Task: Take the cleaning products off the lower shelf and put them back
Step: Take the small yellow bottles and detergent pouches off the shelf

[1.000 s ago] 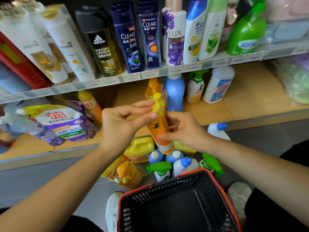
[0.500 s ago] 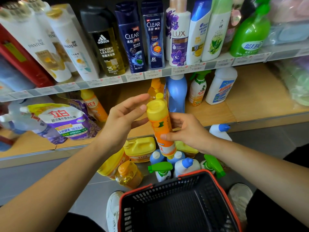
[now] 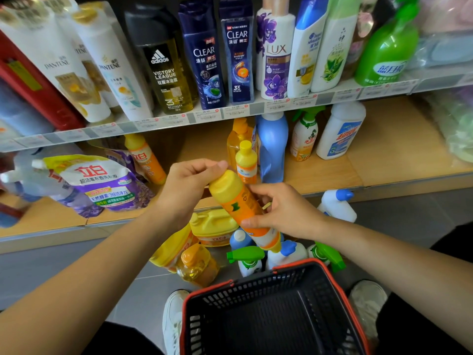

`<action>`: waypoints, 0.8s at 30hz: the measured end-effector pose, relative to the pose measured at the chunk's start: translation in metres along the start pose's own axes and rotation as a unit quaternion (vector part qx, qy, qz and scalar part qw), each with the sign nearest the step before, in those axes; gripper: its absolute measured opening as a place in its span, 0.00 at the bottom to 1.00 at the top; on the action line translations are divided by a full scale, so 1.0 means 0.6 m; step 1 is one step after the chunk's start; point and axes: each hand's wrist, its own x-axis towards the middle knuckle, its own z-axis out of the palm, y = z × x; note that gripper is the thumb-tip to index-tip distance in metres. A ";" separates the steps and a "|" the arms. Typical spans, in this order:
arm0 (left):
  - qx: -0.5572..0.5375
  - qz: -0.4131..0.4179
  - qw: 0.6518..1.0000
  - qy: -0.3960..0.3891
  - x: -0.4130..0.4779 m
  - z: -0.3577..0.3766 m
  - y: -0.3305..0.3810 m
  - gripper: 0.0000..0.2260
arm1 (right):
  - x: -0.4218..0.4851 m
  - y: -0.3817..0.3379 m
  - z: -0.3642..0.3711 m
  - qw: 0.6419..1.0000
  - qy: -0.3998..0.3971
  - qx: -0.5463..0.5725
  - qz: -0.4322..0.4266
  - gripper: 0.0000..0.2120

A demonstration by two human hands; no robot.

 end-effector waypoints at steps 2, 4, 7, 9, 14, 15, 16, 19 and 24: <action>0.002 -0.004 1.000 -0.003 0.003 -0.005 -0.003 0.10 | 0.003 0.002 -0.002 1.000 0.010 0.004 0.003 0.23; 0.012 -0.026 1.000 -0.013 0.006 -0.012 -0.010 0.10 | 0.008 0.003 -0.005 0.999 0.026 0.018 0.005 0.21; 0.054 -0.083 0.994 -0.042 0.012 -0.024 -0.030 0.09 | 0.015 -0.002 -0.014 0.997 0.061 0.051 0.007 0.20; 0.094 -0.122 0.985 -0.072 0.015 -0.030 -0.042 0.11 | 0.020 -0.010 -0.022 0.995 0.077 0.069 0.004 0.21; 0.145 -0.155 0.946 -0.245 0.001 -0.025 -0.079 0.24 | 0.031 -0.034 -0.029 0.984 0.123 0.122 -0.031 0.25; 0.128 -0.161 0.945 -0.255 -0.002 -0.020 -0.087 0.26 | 0.033 -0.036 -0.030 0.981 0.131 0.138 -0.034 0.27; 0.108 -0.164 0.948 -0.249 -0.004 -0.016 -0.096 0.27 | 0.035 -0.037 -0.030 0.978 0.136 0.152 -0.034 0.28; 0.039 -0.169 0.964 -0.201 0.001 -0.017 -0.113 0.26 | 0.040 -0.033 -0.031 0.973 0.152 0.173 -0.026 0.31; -0.069 -0.142 0.985 -0.075 0.025 -0.056 -0.106 0.28 | 0.057 -0.020 -0.056 0.955 0.248 0.162 -0.014 0.32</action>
